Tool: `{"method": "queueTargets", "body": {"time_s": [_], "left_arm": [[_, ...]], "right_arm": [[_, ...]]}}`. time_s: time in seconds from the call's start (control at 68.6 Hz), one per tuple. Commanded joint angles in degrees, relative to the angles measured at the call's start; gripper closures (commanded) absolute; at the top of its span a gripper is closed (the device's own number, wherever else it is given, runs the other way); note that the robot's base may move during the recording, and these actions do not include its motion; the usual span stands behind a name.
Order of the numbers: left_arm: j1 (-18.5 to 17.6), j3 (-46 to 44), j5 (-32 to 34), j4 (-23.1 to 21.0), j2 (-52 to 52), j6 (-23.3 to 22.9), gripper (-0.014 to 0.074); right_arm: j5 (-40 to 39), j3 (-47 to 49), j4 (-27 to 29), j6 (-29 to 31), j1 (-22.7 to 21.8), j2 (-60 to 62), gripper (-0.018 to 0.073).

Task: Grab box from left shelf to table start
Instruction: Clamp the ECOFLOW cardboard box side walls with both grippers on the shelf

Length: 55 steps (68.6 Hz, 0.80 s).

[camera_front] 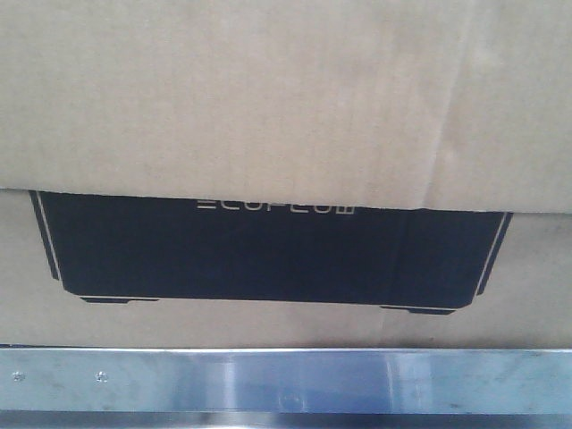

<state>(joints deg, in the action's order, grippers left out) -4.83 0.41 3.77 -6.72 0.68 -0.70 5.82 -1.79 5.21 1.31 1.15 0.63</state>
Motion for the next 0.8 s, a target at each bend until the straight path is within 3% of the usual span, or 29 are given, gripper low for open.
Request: {"method": "queueTargets", "body": {"time_s": [0.0,0.146,0.291,0.364,0.495,0.699,0.787], "left_arm": [[-0.4,-5.5,3.0,-2.2,0.4,0.2,0.0688],[-0.4,-13.4,-5.5,-1.4,-1.8,0.2,0.0619],[-0.4,-20.3,-8.4,-1.2,-5.7,0.2,0.0288],[-0.4,-23.2,-9.1,-1.2,-7.6,0.2,0.0195],[-0.4,-30.5,-16.2,-1.1,-12.2,0.7,0.02],[-0.4,-48.5,-37.3,-1.3,-24.9,0.7,0.0206],[-0.4,-54.5,-41.6,-3.5,-30.2,6.3,0.0206]], "right_arm": [[-5.3,-0.2,0.0,0.1,-0.1,0.5,0.0501],[-5.3,-0.2,0.0,0.1,-0.1,0.5,0.0501],[-5.3,-0.2,0.0,0.1,-0.1,0.5,0.0501],[-5.3,-0.2,0.0,0.1,-0.1,0.5,0.0501],[-5.3,-0.2,0.0,0.1,-0.1,0.5,0.0501],[-5.3,-0.2,0.0,0.1,-0.1,0.5,0.0501],[-5.3,-0.2,0.0,0.1,-0.1,0.5,0.0501]]}}
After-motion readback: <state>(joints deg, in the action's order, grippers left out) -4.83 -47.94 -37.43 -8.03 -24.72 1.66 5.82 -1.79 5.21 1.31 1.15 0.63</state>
